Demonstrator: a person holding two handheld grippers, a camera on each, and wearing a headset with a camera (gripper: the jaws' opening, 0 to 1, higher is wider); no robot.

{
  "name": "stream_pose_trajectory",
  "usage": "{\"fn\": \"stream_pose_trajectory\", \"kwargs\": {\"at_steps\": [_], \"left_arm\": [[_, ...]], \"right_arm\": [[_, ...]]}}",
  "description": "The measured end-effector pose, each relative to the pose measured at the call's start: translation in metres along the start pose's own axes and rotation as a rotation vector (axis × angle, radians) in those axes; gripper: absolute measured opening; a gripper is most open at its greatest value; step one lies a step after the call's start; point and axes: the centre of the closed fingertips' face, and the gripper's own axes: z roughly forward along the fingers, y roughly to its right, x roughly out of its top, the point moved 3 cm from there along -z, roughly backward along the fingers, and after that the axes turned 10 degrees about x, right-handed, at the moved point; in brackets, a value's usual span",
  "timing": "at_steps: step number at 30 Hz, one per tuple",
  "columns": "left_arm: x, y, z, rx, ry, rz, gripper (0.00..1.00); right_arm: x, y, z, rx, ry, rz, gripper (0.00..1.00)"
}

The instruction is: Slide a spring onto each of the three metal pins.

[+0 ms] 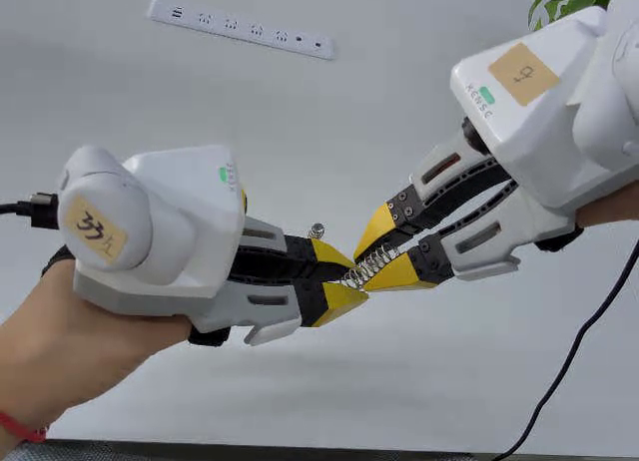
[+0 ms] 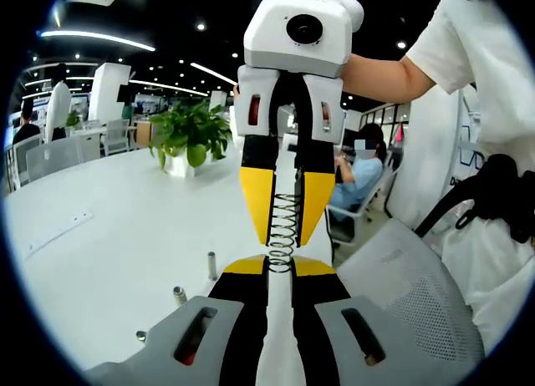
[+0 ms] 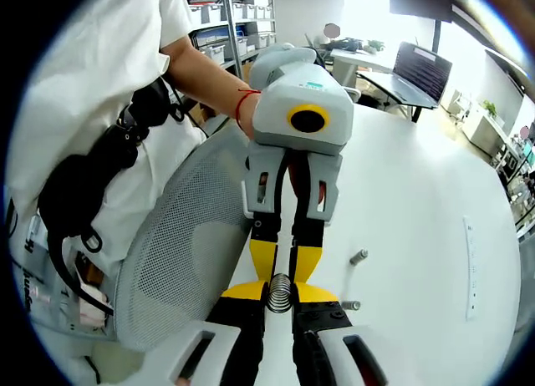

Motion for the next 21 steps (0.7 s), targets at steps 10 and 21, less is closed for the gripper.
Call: {"fn": "stream_pose_trajectory", "kwargs": {"at_steps": [10,21], "left_arm": [[-0.0028,0.0004,0.0004,-0.004,-0.004,0.000,0.06],[-0.0053,0.0014,-0.0007,-0.005,-0.008,0.004,0.07]], "right_arm": [[-0.0002,-0.0007,0.0027,0.003,-0.009,0.000,0.07],[0.0007,-0.0015,0.0057,0.001,0.001,0.007,0.07]]}}
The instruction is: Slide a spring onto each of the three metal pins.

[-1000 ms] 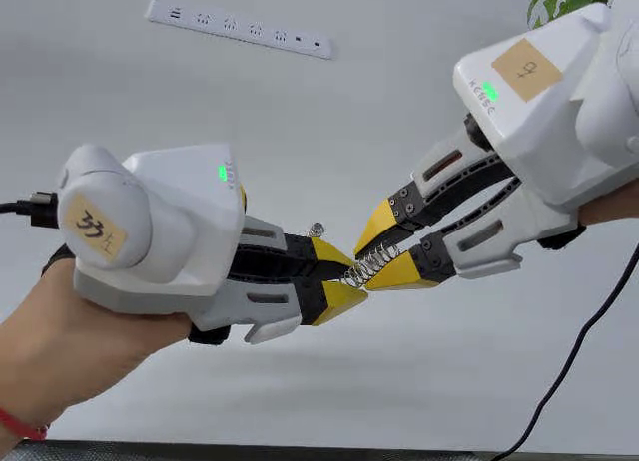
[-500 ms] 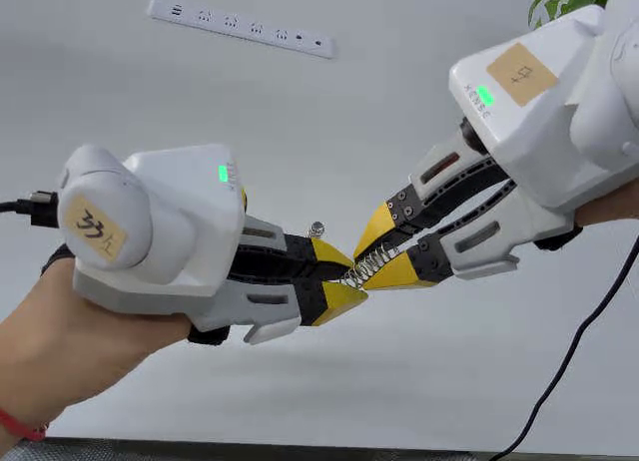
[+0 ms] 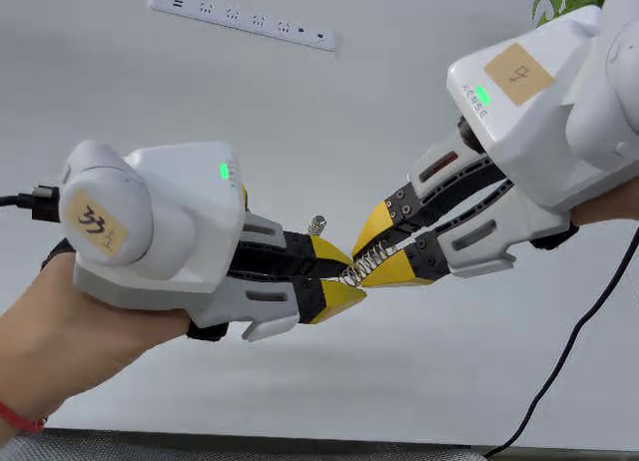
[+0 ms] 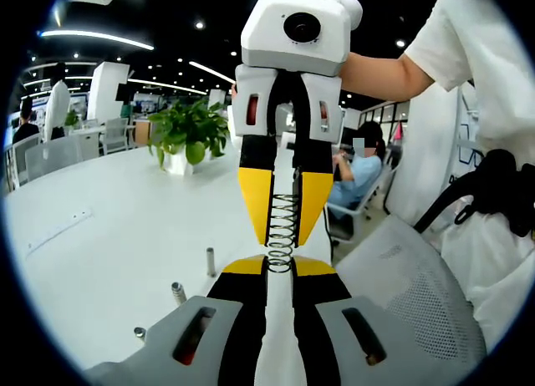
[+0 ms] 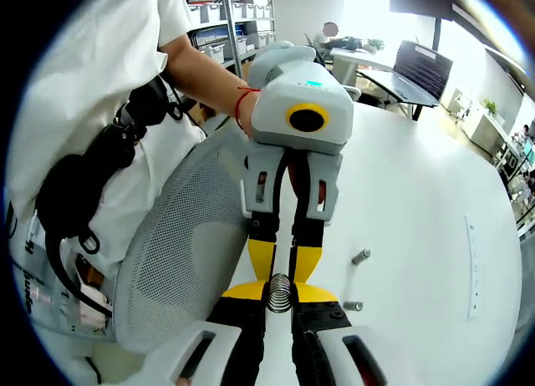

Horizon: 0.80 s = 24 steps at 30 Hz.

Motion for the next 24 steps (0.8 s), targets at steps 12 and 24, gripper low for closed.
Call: {"fn": "stream_pose_trajectory", "kwargs": {"at_steps": [12,24], "left_arm": [[-0.001,-0.001,-0.002,0.015,0.002,-0.003,0.15],[-0.010,-0.016,-0.019,0.072,-0.012,0.001,0.24]], "right_arm": [[0.001,0.002,-0.001,-0.019,0.019,0.011,0.07],[0.001,0.004,-0.011,-0.066,0.040,0.037,0.07]]}}
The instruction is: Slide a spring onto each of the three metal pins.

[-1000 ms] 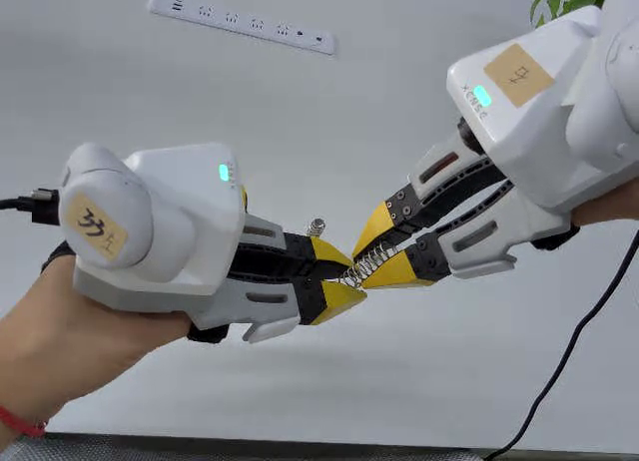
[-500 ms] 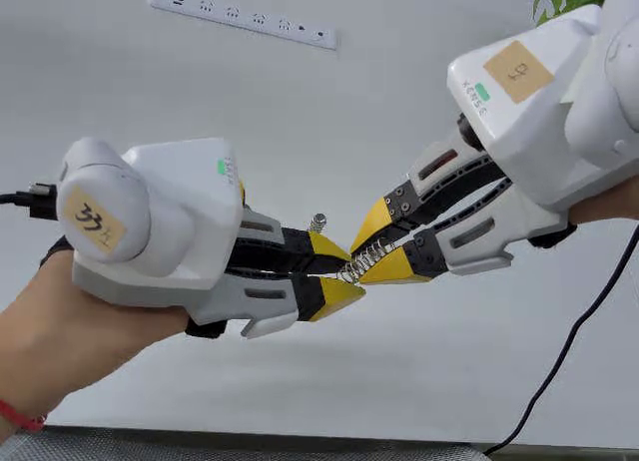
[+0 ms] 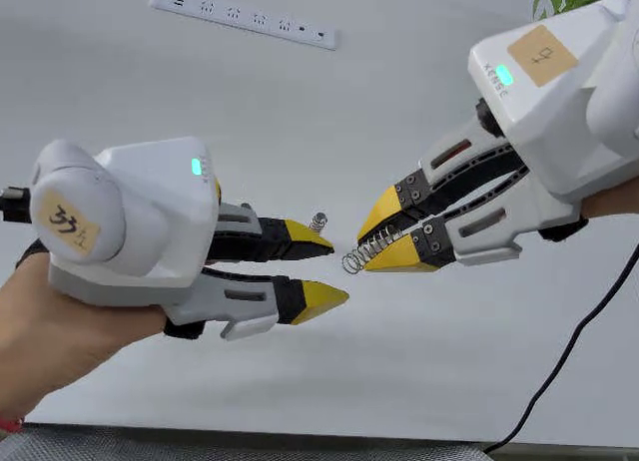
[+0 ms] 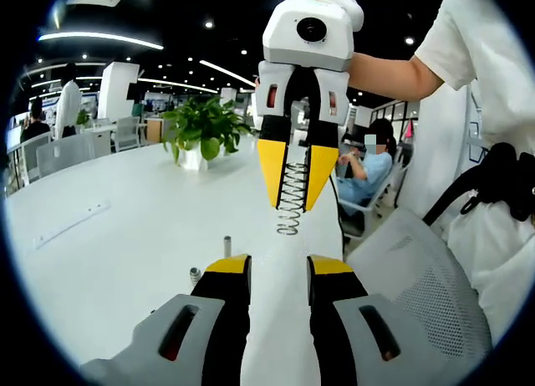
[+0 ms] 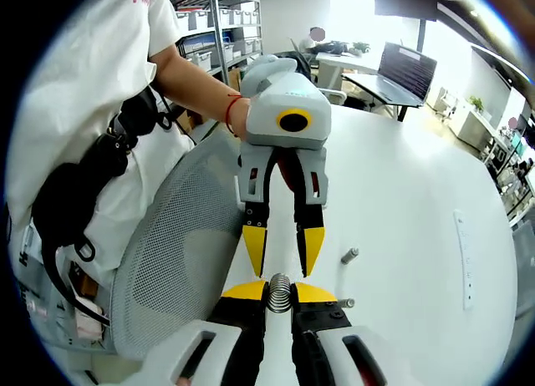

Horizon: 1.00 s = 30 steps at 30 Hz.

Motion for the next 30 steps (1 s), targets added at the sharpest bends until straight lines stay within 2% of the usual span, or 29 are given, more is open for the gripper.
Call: {"fn": "stream_pose_trajectory", "kwargs": {"at_steps": [6,19,24,30], "left_arm": [[-0.009,-0.016,-0.015,0.053,-0.016,-0.001,0.32],[-0.032,-0.052,-0.051,0.164,-0.053,0.006,0.51],[-0.039,-0.065,-0.056,0.193,-0.050,0.002,0.63],[-0.046,-0.071,-0.056,0.199,-0.055,0.008,0.81]], "right_arm": [[-0.009,0.003,-0.007,-0.030,-0.017,0.028,0.07],[-0.057,0.028,-0.024,-0.119,-0.098,0.130,0.07],[-0.071,0.038,-0.026,-0.141,-0.121,0.160,0.07],[-0.084,0.051,-0.026,-0.168,-0.158,0.182,0.07]]}}
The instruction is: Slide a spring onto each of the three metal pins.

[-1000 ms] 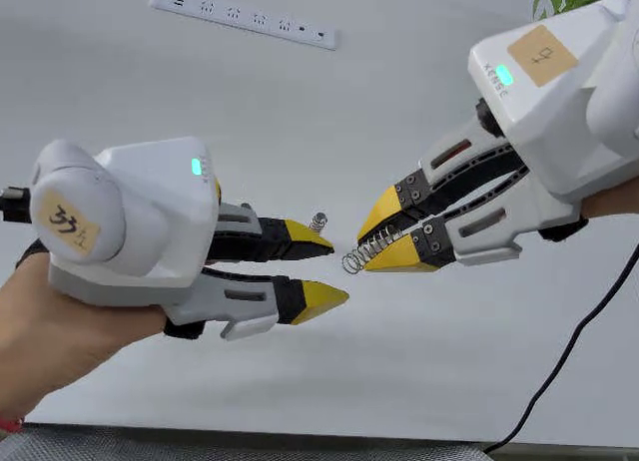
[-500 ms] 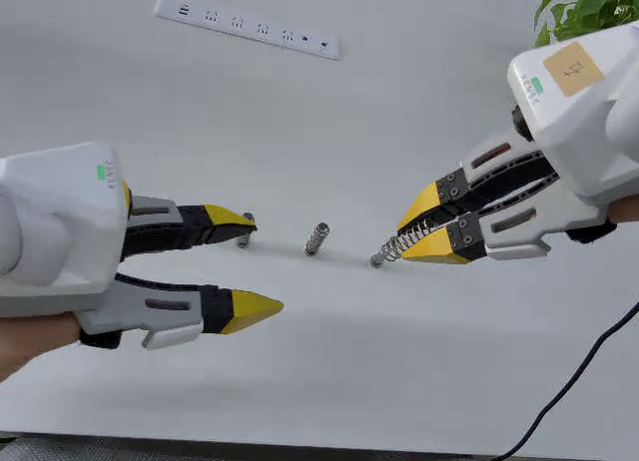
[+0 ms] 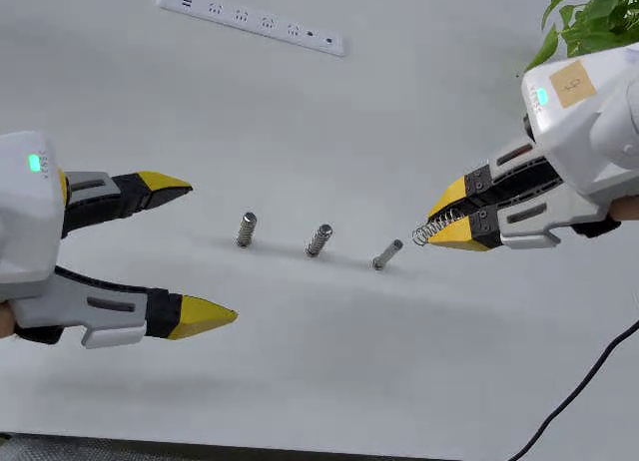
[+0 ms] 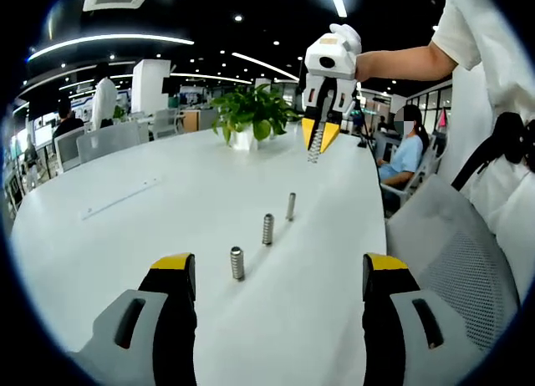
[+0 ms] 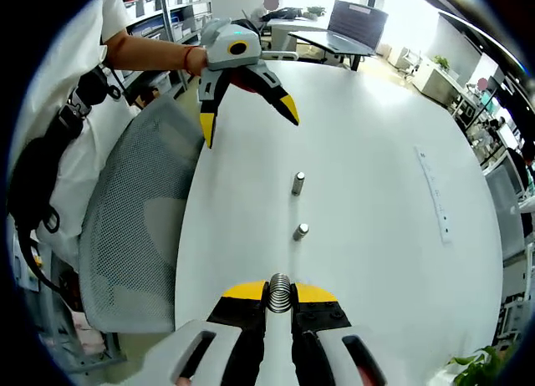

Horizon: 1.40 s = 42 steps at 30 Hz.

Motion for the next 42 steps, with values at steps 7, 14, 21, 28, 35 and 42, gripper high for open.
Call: {"fn": "stream_pose_trajectory", "kwargs": {"at_steps": [7,14,21,28,35,42], "left_arm": [[-0.005,-0.002,0.002,-0.009,0.009,0.006,0.94],[-0.008,-0.004,0.003,-0.004,0.018,-0.018,0.99],[-0.011,-0.005,0.005,-0.003,0.021,-0.033,0.99],[-0.012,-0.005,0.006,-0.002,0.026,-0.048,0.99],[-0.013,-0.005,0.006,-0.006,0.029,-0.053,0.99],[-0.013,-0.004,0.005,-0.010,0.034,-0.061,0.99]], "right_arm": [[-0.011,0.015,0.009,-0.021,-0.041,0.019,0.07],[-0.019,0.021,0.027,-0.008,-0.076,0.022,0.06],[-0.023,0.023,0.039,0.004,-0.102,0.025,0.06],[-0.028,0.029,0.049,0.015,-0.117,0.022,0.06],[-0.028,0.029,0.053,0.022,-0.126,0.023,0.06],[-0.029,0.029,0.056,0.027,-0.139,0.017,0.06]]}}
